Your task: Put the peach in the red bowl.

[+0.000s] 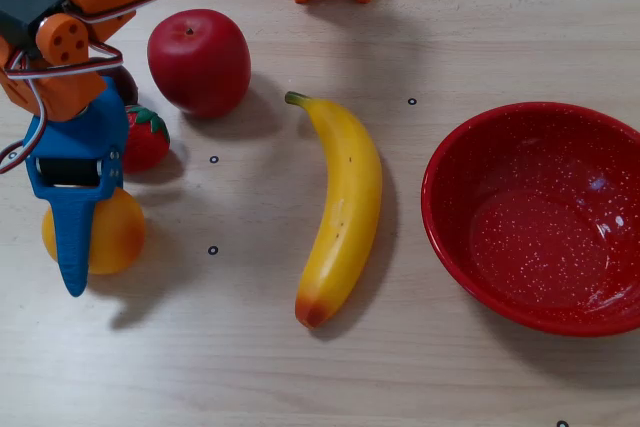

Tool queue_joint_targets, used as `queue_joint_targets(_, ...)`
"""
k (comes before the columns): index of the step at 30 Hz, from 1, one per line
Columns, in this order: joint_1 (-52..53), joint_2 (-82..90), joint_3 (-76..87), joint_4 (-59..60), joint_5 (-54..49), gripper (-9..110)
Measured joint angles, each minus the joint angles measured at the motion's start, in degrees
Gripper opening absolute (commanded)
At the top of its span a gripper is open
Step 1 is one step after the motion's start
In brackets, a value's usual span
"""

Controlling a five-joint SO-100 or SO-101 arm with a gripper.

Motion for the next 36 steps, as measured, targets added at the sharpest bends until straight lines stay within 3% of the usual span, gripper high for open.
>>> queue_joint_targets(13, 0.09, 0.0, 0.0, -2.02, 2.11, 20)
queue_joint_targets(16, 0.09, 0.0, 0.0, -2.55, 3.52, 0)
queue_joint_targets(25, 0.0, 0.0, -1.05, 1.93, 5.54, 0)
queue_joint_targets(31, 2.29, 2.02, -5.36, 11.16, 0.44, 0)
queue_joint_targets(36, 10.02, 15.03, -7.91, 15.73, -5.27, 0)
